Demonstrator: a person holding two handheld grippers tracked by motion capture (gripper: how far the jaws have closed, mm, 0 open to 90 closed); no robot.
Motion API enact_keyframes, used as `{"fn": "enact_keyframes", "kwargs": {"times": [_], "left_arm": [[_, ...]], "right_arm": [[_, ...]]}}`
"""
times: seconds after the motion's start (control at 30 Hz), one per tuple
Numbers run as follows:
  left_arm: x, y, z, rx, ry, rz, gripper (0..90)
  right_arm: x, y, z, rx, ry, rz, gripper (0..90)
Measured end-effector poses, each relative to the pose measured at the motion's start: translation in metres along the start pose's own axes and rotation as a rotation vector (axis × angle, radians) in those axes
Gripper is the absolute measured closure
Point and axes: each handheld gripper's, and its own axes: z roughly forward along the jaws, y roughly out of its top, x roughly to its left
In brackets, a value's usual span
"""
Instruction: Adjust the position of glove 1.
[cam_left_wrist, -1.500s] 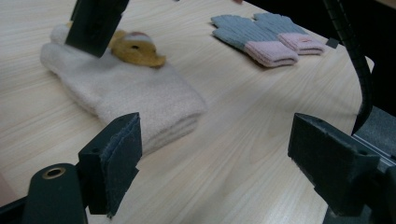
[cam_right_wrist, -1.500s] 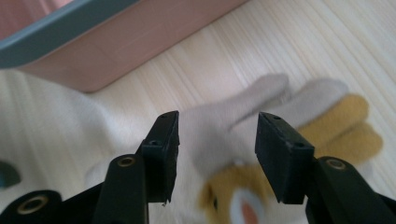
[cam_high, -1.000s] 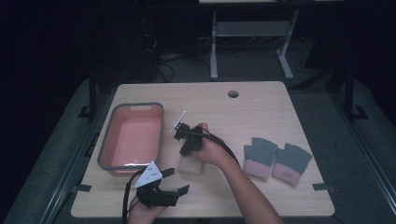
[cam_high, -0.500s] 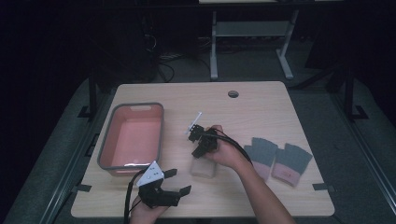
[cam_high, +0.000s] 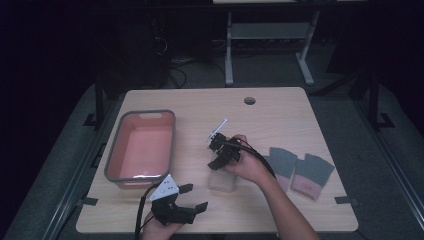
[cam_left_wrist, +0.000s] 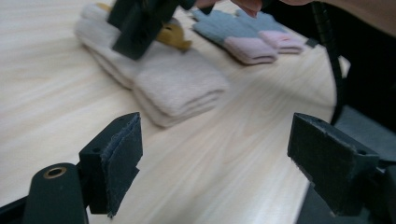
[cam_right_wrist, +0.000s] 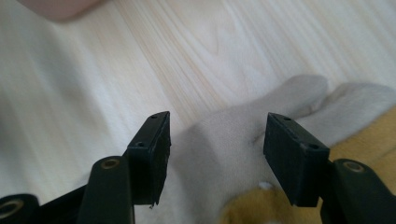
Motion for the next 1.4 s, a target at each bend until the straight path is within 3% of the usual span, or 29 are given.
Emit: {"fn": "enact_keyframes", "kwargs": {"times": [0.1,0.3,0.47,0.6,0.7,0.77,0.8,0.93,1.0,1.03,1.07,1.3,1.4], "left_arm": [[-0.005,0.000,0.004,0.004,-0.007,0.001,18.1],[-0.010,0.009,0.012,0.017,-0.014,-0.009,18.0],[-0.008,0.025,0.022,0.038,0.034,-0.016,18.0],[-0.002,0.040,0.038,0.086,0.060,-0.065,18.2],[0.005,0.046,0.048,0.121,0.072,-0.094,21.1],[0.013,0.048,0.055,0.137,0.070,-0.143,21.7],[0.020,0.049,0.062,0.156,0.098,-0.163,22.2],[0.033,0.048,0.074,0.203,0.118,-0.191,23.2],[0.042,0.044,0.082,0.240,0.114,-0.246,24.2],[0.042,0.044,0.082,0.240,0.114,-0.246,24.2],[0.046,0.043,0.085,0.246,0.091,-0.283,24.8],[0.051,0.042,0.088,0.261,0.052,-0.311,38.5],[0.052,0.043,0.089,0.270,0.044,-0.324,41.7]], "right_arm": [[0.001,-0.003,-0.012,-0.046,0.012,0.028,38.7],[-0.004,-0.025,-0.037,-0.106,0.024,0.139,37.4],[-0.014,-0.050,-0.050,-0.141,0.033,0.240,37.4],[-0.018,-0.065,-0.053,-0.166,0.033,0.320,37.4],[-0.020,-0.073,-0.051,-0.175,0.039,0.356,37.4],[-0.020,-0.078,-0.049,-0.182,0.043,0.375,37.4],[-0.020,-0.083,-0.045,-0.184,0.046,0.387,37.3],[-0.020,-0.088,-0.038,-0.183,0.045,0.417,37.1],[-0.022,-0.094,-0.031,-0.186,0.077,0.459,37.5],[-0.022,-0.094,-0.031,-0.186,0.077,0.459,37.5],[-0.022,-0.096,-0.028,-0.192,0.118,0.490,38.2],[-0.023,-0.096,-0.015,-0.179,0.128,0.532,39.6],[-0.024,-0.098,-0.010,-0.191,0.144,0.578,41.6]]}}
